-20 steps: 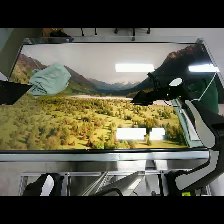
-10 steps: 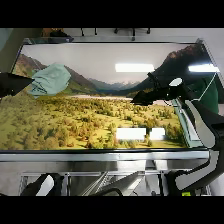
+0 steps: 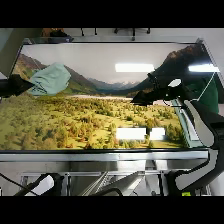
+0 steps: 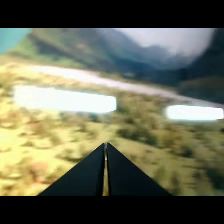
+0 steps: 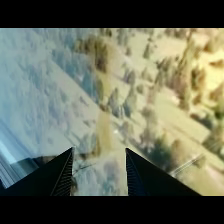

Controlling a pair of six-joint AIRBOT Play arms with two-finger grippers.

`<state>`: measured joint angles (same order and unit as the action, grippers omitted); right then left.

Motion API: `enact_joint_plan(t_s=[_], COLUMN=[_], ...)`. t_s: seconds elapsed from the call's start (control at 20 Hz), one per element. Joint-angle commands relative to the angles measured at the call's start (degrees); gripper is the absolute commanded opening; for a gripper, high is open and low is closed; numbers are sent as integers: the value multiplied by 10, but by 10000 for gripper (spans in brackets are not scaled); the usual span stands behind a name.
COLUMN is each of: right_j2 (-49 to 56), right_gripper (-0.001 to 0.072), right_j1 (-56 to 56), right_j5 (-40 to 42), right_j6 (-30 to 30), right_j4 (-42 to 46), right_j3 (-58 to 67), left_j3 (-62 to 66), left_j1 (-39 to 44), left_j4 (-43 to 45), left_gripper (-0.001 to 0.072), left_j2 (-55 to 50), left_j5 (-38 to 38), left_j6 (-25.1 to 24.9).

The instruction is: Fold the shirts.

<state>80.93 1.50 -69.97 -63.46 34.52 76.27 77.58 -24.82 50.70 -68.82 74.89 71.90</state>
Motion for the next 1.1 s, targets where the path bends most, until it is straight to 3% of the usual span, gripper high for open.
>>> enact_joint_plan(t_s=[0.0,0.25,0.5,0.95,1.0,1.05], right_j2=[10,19,22,23,23,23], right_gripper=[367,367,366,366,367,366], right_j1=[2,0,1,1,0,0], right_j5=[7,9,9,7,5,5], right_j6=[0,0,0,10,13,13], right_j4=[-15,-76,-122,-173,-172,-173], right_j3=[0,0,0,0,0,0], left_j3=[2,2,46,269,291,313], left_j1=[0,-2,6,63,68,72], left_j4=[119,123,68,67,67,67], left_gripper=[680,692,690,687,652,359], left_j2=[-44,-134,-267,-521,-538,-551], left_j5=[-46,-140,-278,-328,-315,-290], left_j6=[7,6,5,6,7,13])
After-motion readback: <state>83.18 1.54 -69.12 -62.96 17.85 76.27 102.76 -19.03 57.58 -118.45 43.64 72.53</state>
